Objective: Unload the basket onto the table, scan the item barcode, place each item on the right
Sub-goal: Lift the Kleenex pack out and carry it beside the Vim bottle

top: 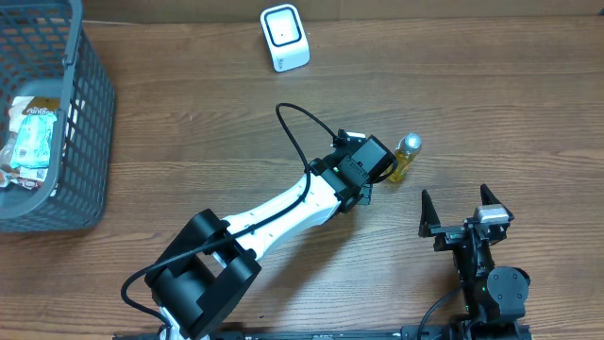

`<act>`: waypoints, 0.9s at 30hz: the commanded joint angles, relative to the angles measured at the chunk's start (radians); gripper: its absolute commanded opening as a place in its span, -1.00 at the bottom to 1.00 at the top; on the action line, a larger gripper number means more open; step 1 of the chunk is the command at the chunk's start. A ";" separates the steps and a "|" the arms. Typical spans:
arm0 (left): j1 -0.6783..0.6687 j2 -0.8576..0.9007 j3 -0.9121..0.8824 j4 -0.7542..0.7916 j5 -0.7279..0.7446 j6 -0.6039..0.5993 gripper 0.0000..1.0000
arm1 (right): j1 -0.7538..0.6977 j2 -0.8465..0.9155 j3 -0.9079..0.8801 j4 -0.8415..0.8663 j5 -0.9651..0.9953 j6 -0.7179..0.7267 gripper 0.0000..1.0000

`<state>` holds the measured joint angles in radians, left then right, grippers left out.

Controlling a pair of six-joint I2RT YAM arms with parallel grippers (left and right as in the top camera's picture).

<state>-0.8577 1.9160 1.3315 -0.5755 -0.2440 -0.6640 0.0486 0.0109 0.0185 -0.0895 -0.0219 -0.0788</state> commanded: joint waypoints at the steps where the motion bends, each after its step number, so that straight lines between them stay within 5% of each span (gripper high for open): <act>1: 0.000 -0.012 0.001 0.006 0.000 -0.023 0.27 | 0.007 -0.008 -0.011 0.006 0.001 -0.001 1.00; 5: 0.000 -0.012 0.001 0.008 0.029 -0.020 0.95 | 0.007 -0.008 -0.011 0.006 0.001 -0.001 1.00; 6: 0.000 -0.012 0.001 0.008 0.034 -0.020 0.99 | 0.007 -0.008 -0.011 0.006 0.001 -0.001 1.00; 22: 0.040 -0.148 0.237 -0.166 0.041 0.196 0.99 | 0.007 -0.008 -0.011 0.006 0.001 -0.001 1.00; 27: 0.115 -0.155 0.260 -0.229 0.214 0.336 0.99 | 0.007 -0.008 -0.011 0.006 0.001 -0.001 1.00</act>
<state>-0.7990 1.7710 1.5745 -0.7826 -0.1627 -0.4637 0.0486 0.0109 0.0185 -0.0895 -0.0219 -0.0788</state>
